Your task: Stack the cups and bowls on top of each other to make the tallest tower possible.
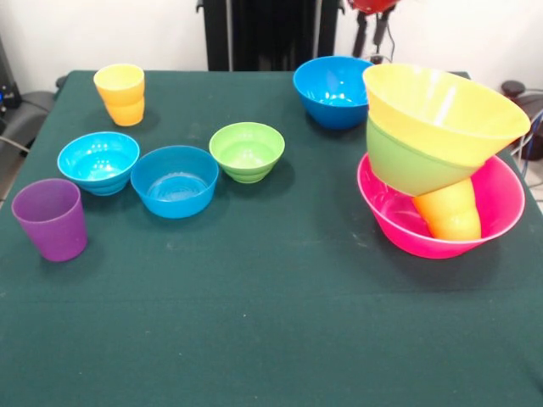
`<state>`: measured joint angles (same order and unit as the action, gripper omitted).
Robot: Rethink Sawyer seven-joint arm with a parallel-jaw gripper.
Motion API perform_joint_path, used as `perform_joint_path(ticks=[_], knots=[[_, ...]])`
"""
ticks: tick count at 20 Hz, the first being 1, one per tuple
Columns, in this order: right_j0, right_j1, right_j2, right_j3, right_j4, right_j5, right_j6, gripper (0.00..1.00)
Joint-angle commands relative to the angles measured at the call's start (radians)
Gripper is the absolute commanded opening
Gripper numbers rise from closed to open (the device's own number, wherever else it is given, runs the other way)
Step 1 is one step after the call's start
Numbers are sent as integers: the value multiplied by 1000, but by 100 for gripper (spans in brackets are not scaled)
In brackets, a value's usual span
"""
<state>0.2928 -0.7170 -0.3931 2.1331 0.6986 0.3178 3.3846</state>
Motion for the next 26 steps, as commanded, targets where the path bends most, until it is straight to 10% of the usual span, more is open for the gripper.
perform_joint_path(ticks=[1, 26], knots=[[-54, 43, -41, -58, 13, 103, 155, 100], [-167, 131, 176, -33, 68, -180, 141, 100]])
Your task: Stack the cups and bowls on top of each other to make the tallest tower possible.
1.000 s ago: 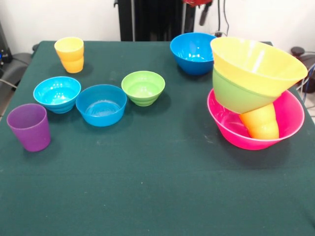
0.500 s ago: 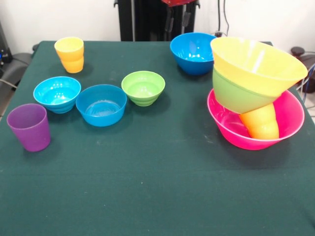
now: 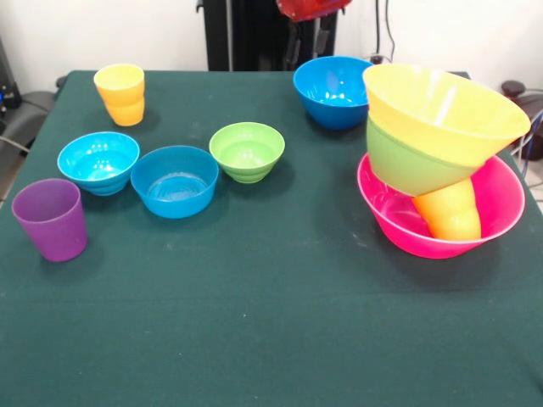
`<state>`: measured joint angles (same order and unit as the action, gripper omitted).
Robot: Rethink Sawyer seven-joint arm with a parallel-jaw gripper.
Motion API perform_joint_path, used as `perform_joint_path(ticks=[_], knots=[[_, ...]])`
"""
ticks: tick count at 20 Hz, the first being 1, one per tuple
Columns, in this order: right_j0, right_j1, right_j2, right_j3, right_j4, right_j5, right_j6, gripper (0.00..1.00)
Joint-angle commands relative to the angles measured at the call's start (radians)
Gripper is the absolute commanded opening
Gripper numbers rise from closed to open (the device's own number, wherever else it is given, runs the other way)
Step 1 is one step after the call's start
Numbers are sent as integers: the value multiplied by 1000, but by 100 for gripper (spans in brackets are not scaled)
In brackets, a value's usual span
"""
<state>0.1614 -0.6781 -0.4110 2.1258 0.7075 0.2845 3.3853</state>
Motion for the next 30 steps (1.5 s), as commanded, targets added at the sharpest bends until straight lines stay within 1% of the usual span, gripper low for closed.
perform_joint_path(ticks=[1, 5, 7, 8, 11, 12, 15, 17, 21, 23, 24, 27, 28, 30], knots=[[-42, 98, 204, -26, 60, -161, 141, 100], [-87, 102, 247, -12, 50, -213, 131, 100], [-104, 87, 256, 0, 44, -201, 120, 100], [-117, 69, 264, 8, 42, -178, 106, 100], [-123, 51, 264, 15, 36, -160, 101, 100], [-125, 50, 267, 18, 35, -167, 104, 100], [-124, 58, 266, 9, 33, -169, 107, 100], [-130, 61, 279, 10, 31, -176, 105, 100], [-145, 55, 333, 32, 25, -206, 111, 100], [-170, 51, 382, 43, 16, -223, 106, 100], [-193, 45, 415, 58, 4, -234, 97, 100], [-200, 48, 425, 61, -13, -224, 76, 100], [-198, 34, 414, 65, -24, -184, 45, 100], [-198, 17, 404, 69, -40, -136, 13, 100]])
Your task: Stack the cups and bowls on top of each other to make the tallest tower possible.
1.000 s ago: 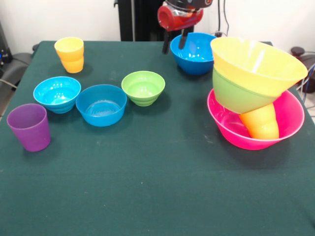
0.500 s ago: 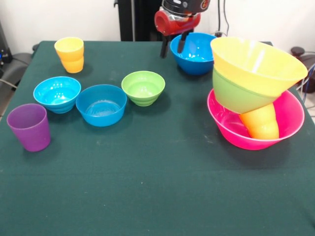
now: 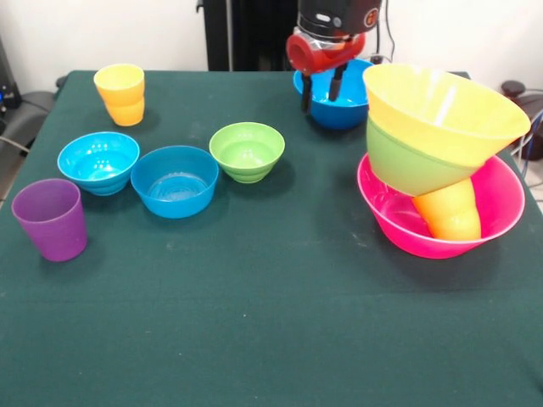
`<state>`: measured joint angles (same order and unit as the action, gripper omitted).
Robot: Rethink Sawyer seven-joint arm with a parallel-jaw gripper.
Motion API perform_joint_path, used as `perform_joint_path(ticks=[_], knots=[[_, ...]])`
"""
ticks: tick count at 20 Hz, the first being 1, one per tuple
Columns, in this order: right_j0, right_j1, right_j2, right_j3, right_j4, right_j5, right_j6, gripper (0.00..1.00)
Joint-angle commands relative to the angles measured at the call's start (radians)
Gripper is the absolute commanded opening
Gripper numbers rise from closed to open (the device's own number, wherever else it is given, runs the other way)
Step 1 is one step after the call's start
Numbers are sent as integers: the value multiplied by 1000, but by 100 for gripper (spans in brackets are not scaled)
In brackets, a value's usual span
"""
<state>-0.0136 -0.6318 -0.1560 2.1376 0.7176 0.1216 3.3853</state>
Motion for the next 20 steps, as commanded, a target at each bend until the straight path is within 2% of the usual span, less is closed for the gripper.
perform_joint_path(ticks=[1, 5, 10, 16, 20], knots=[[-32, -36, 159, 66, -57, 33, 2, 100], [-55, -11, 155, 50, -109, 46, -50, 100], [-86, 82, 176, -2, -177, -41, -64, 100], [-92, 69, 163, -6, -241, -17, -61, 100], [-137, 90, 207, 12, -293, -69, -51, 100]])
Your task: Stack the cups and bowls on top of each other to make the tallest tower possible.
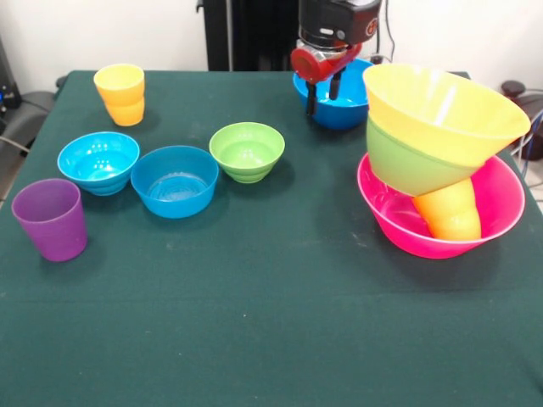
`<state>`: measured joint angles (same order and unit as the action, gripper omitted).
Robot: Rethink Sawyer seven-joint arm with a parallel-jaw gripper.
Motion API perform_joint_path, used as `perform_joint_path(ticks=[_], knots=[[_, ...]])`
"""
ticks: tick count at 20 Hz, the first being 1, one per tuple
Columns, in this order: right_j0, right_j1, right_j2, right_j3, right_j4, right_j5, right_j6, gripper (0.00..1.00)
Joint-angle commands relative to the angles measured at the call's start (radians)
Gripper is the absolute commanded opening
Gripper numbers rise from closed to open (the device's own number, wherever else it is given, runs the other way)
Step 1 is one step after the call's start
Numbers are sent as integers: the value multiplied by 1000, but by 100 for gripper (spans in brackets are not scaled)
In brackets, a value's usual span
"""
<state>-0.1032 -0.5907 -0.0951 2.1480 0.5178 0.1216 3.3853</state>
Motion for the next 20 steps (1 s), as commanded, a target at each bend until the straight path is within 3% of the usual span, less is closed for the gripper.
perform_joint_path(ticks=[1, 6, 12, 18, 20], knots=[[-58, 55, 153, 3, -106, -78, -48, 100], [-79, 92, 163, 1, -164, -126, -27, 100], [-56, 144, 163, -35, -179, -160, 13, 100], [-56, 142, 162, -37, -192, -147, 6, 100], [-85, 140, 192, -28, -212, -155, 1, 100]])
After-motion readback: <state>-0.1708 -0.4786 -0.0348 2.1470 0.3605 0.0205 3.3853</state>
